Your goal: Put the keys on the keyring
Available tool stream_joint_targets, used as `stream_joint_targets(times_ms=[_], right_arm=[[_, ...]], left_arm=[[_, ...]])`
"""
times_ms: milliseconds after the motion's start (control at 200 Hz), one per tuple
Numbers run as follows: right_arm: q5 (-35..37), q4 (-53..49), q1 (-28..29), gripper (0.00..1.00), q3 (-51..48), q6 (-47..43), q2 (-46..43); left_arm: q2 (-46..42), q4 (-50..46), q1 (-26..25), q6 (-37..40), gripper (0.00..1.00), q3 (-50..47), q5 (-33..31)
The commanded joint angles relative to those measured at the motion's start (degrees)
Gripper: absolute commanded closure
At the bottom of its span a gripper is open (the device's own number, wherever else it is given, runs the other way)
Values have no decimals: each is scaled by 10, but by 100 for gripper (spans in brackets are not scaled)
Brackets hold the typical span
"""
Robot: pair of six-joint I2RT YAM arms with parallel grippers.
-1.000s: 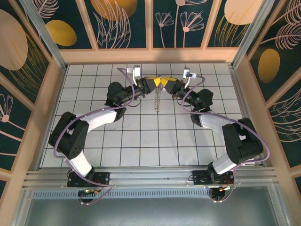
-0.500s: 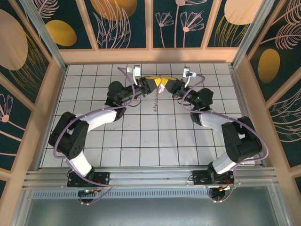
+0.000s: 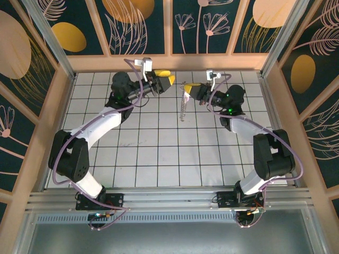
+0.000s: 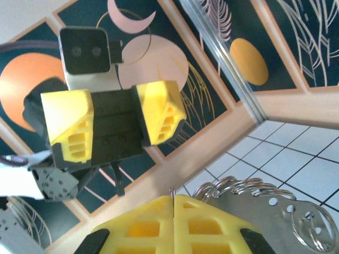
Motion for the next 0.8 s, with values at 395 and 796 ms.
stream_joint_targets(times_ms=[395, 796], right_arm=[[-118, -75, -22, 100, 129, -28, 85], [-106, -39, -19, 100, 131, 3, 97]], left_arm=[[91, -152, 19, 86, 61, 98, 160], [112, -104, 19, 42, 62, 91, 170]])
